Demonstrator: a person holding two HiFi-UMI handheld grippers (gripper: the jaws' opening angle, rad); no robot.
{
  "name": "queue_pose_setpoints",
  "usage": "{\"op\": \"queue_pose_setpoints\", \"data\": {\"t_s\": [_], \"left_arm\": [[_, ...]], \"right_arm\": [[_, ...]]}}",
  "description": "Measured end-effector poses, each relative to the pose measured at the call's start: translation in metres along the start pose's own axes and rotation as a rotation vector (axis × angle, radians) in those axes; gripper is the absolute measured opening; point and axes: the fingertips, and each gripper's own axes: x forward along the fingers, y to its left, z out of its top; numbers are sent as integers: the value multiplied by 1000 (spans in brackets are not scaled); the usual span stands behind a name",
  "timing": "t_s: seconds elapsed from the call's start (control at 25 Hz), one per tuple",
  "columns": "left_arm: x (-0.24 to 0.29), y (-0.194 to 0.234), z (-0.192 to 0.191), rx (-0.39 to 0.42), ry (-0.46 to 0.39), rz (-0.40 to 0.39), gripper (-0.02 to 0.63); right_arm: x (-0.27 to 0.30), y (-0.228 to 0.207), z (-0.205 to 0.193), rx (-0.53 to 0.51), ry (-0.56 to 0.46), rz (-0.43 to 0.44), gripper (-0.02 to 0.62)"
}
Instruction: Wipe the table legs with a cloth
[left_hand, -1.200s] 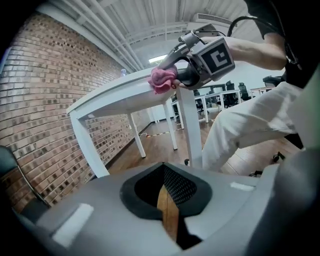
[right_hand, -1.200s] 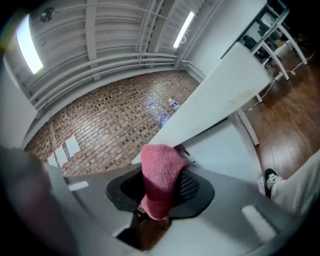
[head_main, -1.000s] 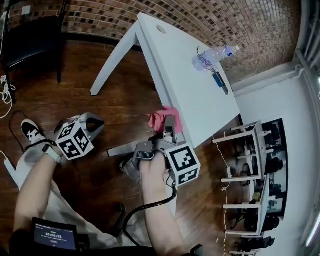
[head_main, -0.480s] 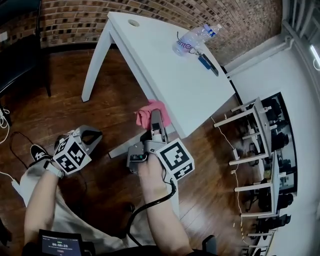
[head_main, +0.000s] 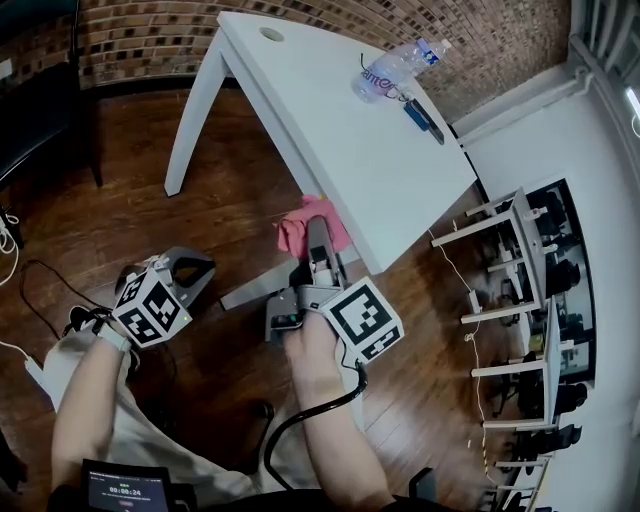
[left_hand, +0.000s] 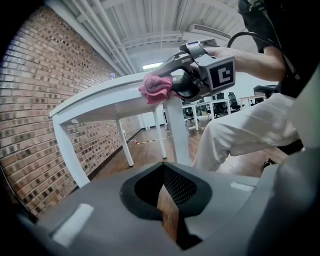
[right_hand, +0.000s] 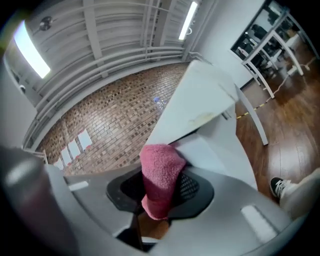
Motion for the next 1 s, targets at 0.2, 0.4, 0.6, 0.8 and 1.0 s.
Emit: {"op": "queue_pose_setpoints", "data": {"t_s": [0.2, 0.4, 0.6, 0.8, 1.0], "left_arm": [[7, -3, 4, 12, -3, -11, 2], [11, -11, -1, 29, 13, -35, 2], [15, -14, 0, 36, 15, -43, 2], [15, -18, 3, 53, 1, -60, 2], [18, -26, 2, 66, 10, -74, 2]], "right_arm": [[-11, 5, 5, -46, -32, 35, 103], [-19, 3, 3, -127, 39, 27, 104], [-39, -1, 12, -241, 10, 42, 104], [-48, -14, 2, -288, 28, 18, 104], [-51, -44, -27, -348, 99, -16, 104]]}}
